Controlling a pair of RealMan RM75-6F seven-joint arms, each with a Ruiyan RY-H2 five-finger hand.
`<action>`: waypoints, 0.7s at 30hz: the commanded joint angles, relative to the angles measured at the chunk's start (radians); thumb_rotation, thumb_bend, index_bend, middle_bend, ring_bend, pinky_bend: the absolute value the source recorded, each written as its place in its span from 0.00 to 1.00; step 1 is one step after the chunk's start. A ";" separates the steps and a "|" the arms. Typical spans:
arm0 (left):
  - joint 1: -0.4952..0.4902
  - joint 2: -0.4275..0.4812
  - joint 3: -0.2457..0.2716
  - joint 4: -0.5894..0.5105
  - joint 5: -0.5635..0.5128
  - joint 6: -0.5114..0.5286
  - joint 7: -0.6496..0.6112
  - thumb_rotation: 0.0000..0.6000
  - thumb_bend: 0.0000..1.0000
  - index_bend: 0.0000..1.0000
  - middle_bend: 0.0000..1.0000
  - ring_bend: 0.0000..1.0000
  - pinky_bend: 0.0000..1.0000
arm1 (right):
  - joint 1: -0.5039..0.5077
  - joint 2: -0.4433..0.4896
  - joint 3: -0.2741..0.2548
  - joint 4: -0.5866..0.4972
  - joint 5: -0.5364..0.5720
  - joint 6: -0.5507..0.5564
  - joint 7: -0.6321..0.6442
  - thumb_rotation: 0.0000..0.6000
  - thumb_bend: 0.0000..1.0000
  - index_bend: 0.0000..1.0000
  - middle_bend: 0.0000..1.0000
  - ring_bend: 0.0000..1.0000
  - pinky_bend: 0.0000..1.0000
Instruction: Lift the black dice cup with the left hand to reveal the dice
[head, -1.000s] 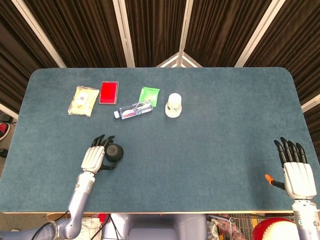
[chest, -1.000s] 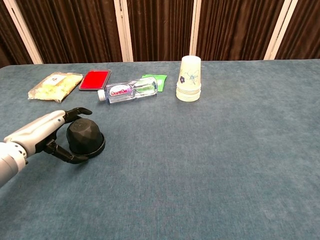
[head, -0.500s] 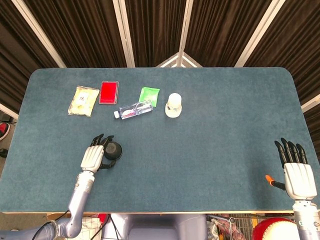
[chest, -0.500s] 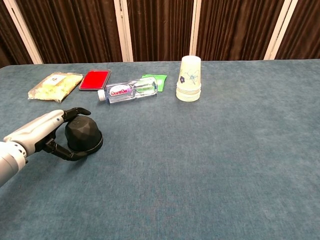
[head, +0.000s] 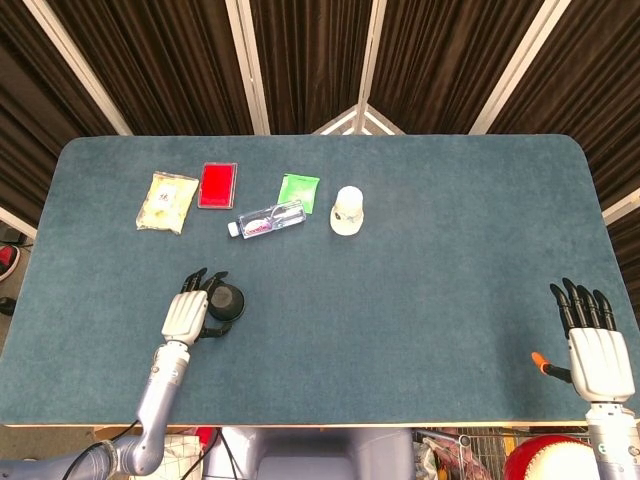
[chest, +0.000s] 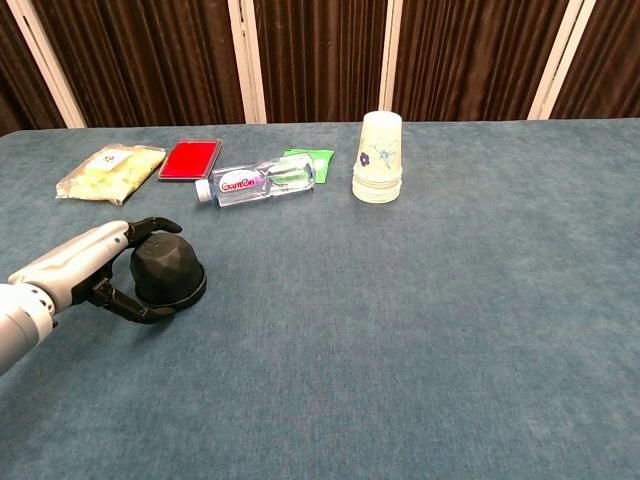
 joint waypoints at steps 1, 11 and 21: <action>0.001 -0.004 -0.002 -0.001 -0.002 0.009 0.008 1.00 0.39 0.18 0.34 0.00 0.00 | 0.009 0.000 0.006 0.002 0.006 -0.012 0.001 1.00 0.15 0.04 0.02 0.03 0.01; 0.004 0.009 -0.007 -0.041 0.010 0.029 0.004 1.00 0.44 0.27 0.36 0.00 0.00 | 0.012 0.000 0.009 0.010 0.008 -0.016 0.013 1.00 0.15 0.04 0.02 0.03 0.01; 0.001 0.106 -0.017 -0.268 0.057 0.075 0.059 1.00 0.44 0.31 0.36 0.00 0.00 | 0.015 -0.004 0.007 0.017 0.004 -0.016 0.019 1.00 0.15 0.04 0.02 0.03 0.01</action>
